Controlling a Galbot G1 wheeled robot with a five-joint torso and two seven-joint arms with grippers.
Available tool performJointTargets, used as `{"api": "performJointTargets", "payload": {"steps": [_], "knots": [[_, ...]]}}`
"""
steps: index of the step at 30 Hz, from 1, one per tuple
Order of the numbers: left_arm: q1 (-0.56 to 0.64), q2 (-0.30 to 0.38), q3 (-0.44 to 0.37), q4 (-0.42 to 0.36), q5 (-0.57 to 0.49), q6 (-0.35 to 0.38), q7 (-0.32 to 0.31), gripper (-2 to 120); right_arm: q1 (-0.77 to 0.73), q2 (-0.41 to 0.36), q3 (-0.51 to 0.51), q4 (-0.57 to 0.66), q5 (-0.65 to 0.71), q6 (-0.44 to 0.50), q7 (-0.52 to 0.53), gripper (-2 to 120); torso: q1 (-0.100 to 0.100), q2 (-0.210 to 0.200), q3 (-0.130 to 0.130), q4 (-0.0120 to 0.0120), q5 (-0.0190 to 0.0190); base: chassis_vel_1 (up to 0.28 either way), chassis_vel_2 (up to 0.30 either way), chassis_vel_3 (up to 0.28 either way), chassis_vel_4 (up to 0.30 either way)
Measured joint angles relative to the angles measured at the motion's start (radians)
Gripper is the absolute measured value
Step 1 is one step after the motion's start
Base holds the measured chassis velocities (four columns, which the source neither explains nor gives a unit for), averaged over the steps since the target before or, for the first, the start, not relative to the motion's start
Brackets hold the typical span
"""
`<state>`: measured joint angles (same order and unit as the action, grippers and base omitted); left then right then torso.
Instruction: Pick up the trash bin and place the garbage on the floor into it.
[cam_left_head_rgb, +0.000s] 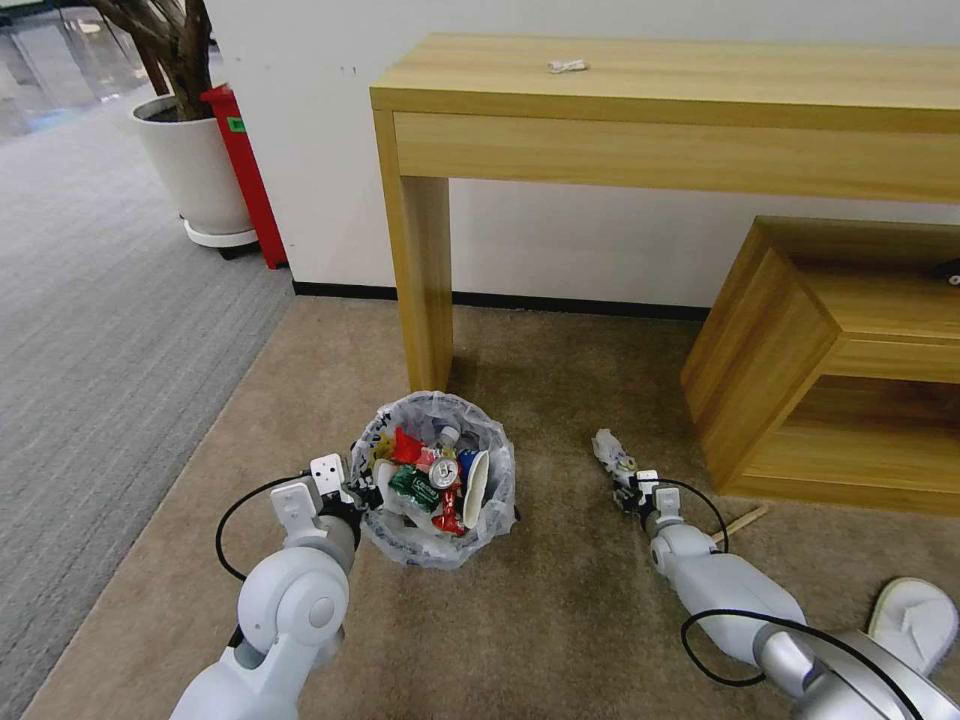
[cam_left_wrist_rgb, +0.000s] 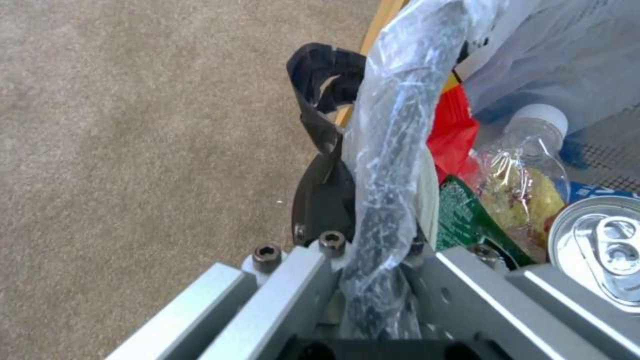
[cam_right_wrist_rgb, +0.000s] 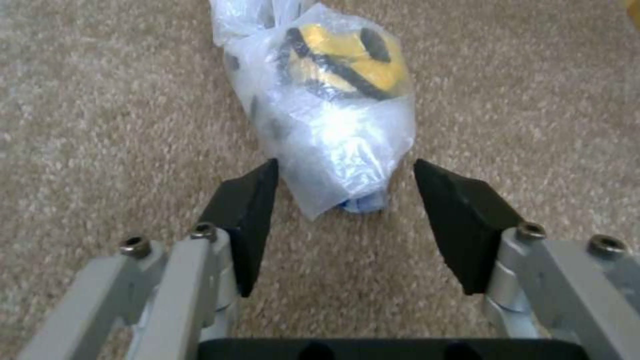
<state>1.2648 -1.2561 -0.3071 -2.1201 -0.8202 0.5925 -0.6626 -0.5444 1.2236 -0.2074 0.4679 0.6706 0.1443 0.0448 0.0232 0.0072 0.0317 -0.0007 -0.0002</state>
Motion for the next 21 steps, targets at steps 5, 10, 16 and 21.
{"api": "performJointTargets", "payload": {"steps": [5,10,16,21], "knots": [[-0.002,0.0,0.002,0.0,0.0,-0.001,0.001,0,0.001,0.002,0.001,-0.011,-0.021,0.006,-0.005,57,0.0,0.0,0.0,0.0,-0.0001,0.0,0.0,0.0,0.0],[-0.003,-0.001,0.002,0.006,0.0,-0.005,0.005,0,0.004,0.012,0.008,-0.023,-0.04,0.013,-0.007,50,0.0,0.0,0.0,0.0,-0.0001,0.0,0.0,0.0,0.0],[-0.005,-0.003,0.002,0.019,0.003,-0.009,0.01,0,0.004,0.021,0.009,-0.033,-0.053,0.023,-0.02,25,0.0,0.0,0.0,0.0,0.0,0.0,0.0,0.0,0.0],[-0.007,-0.004,0.002,0.023,0.004,-0.01,0.011,0,0.007,0.023,0.008,-0.036,-0.055,0.027,-0.024,13,0.0,0.0,0.0,-0.0001,-0.0002,0.0,0.0,0.0,0.0]]}}
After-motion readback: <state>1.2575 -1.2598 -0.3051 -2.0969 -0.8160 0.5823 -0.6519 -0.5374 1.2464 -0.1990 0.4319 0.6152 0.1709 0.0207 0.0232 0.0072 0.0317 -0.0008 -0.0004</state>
